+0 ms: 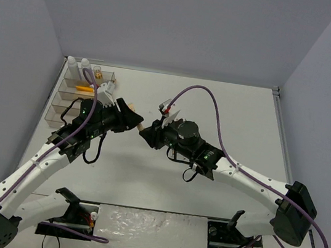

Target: Organize the makeup

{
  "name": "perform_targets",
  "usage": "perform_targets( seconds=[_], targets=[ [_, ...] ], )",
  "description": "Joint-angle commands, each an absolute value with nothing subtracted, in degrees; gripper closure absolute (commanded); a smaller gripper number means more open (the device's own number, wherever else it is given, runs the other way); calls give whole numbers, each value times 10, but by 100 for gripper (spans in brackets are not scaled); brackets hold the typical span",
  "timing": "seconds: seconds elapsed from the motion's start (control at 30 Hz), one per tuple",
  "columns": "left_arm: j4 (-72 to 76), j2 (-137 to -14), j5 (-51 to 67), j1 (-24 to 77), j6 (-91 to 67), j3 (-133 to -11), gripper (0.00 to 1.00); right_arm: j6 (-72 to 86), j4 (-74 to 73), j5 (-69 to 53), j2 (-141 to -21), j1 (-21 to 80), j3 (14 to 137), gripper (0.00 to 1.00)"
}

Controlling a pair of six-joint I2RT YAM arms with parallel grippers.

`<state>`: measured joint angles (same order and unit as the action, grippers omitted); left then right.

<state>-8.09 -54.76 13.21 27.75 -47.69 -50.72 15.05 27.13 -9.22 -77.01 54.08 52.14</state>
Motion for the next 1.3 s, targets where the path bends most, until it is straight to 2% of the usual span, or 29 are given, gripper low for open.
perform_targets(
  seconds=[0.0,0.03,0.13,0.2,0.23,0.27,0.4,0.47,0.5,0.6,0.67,0.83,1.0,1.27],
  targets=[
    [-23,-541,128,280,-494,-512,83,156,336,-77,-757,545,532,99],
    [-21,-539,128,280,-497,-511,90,156,337,-76,-756,545,532,98],
    [-19,-531,130,280,-503,-504,99,157,337,-75,-755,545,529,92],
    [-20,-525,127,280,-507,-500,100,157,336,-73,-753,545,527,79],
    [-22,-523,126,280,-511,-498,100,157,334,-72,-753,545,526,66],
    [-22,-521,124,280,-512,-497,100,156,334,-71,-752,545,526,63],
    [-41,-513,97,279,-518,-493,100,146,303,-39,-742,544,526,21],
    [-55,-513,82,279,-517,-497,100,139,280,-17,-731,544,525,9],
    [-61,-516,74,277,-514,-501,100,133,272,-9,-725,542,522,6],
    [-94,-527,30,267,-497,-522,100,126,256,21,-696,537,501,0],
    [-108,-533,6,240,-497,-532,100,121,235,39,-673,535,485,0],
    [-80,-570,44,102,-519,-533,100,111,193,80,-617,518,453,0],
    [14,-645,112,-28,-561,-538,100,107,169,94,-557,480,413,0],
    [175,-837,154,-119,-648,-585,100,87,131,93,-504,446,398,0]
  ],
)
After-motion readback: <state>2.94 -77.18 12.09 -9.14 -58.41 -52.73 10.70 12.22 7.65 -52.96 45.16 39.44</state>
